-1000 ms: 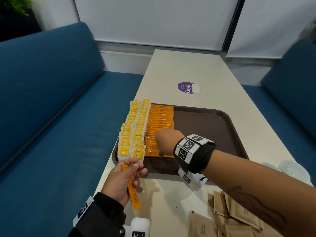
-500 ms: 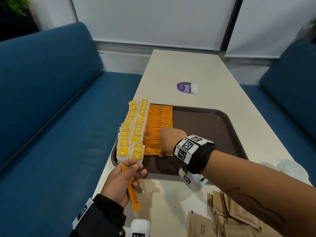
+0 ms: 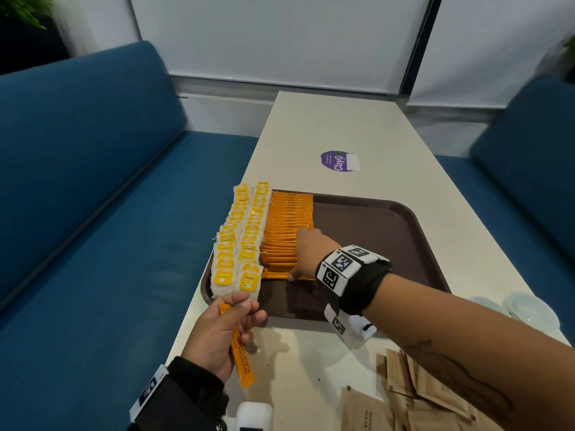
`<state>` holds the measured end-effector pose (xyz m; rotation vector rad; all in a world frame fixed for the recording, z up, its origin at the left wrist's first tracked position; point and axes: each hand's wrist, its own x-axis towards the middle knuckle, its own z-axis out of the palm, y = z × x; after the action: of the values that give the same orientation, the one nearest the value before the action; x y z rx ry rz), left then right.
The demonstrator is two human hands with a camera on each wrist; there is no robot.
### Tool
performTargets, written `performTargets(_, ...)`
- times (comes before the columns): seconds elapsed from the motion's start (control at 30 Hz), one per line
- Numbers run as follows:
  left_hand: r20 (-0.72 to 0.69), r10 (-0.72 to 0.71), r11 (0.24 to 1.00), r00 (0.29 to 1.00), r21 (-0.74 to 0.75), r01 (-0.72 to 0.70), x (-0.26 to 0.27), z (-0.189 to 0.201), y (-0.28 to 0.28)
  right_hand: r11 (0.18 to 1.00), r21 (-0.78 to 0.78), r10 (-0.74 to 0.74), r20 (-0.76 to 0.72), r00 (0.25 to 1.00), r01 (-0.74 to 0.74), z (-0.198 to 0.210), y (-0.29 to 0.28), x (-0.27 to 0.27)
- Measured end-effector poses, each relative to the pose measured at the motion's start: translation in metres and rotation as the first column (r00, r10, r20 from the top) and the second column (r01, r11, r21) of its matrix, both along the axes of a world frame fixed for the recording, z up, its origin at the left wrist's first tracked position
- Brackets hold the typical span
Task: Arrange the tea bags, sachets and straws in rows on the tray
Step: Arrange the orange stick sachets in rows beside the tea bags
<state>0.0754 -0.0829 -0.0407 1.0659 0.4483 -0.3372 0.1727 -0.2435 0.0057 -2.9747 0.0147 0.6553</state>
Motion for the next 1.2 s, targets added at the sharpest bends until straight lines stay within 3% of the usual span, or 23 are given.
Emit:
performTargets(0.33, 0.007, -0.001, 1.0, 1.0, -0.004, 0.001, 0.001, -0.001, -0.002, 1.0, 0.007, 0.016, 0.073, 0.997, -0.017, 0.001, -0.007, 0.001)
performTargets(0.57, 0.012, -0.001, 1.0, 1.0, -0.002, 0.001, 0.001, 0.0, 0.0, 0.999, -0.017, 0.04, 0.032, 0.999, -0.04, 0.002, -0.003, 0.011)
performTargets(0.83, 0.007, 0.009, 1.0, 1.0, -0.012, -0.009, 0.002, -0.001, 0.001, 0.999, -0.006, 0.037, 0.176, 0.984, -0.036, -0.007, 0.001, 0.017)
performTargets(0.97, 0.01, 0.015, 1.0, 1.0, -0.017, -0.015, 0.002, 0.0, 0.001, 0.997, -0.01, 0.078, 0.129, 0.989, -0.078, -0.005, 0.002, 0.02)
performTargets(1.1, 0.013, 0.017, 1.0, 1.0, -0.024, -0.016, 0.002, 0.001, 0.002, 0.97, -0.142, 0.208, 0.043, 0.977, -0.2, -0.003, 0.003, 0.022)
performTargets(1.2, 0.018, 0.011, 1.0, 1.0, -0.025, -0.011, 0.002, 0.001, 0.001, 0.961, -0.188, 0.204, -0.024, 0.979, -0.205, -0.004, 0.007, 0.024)
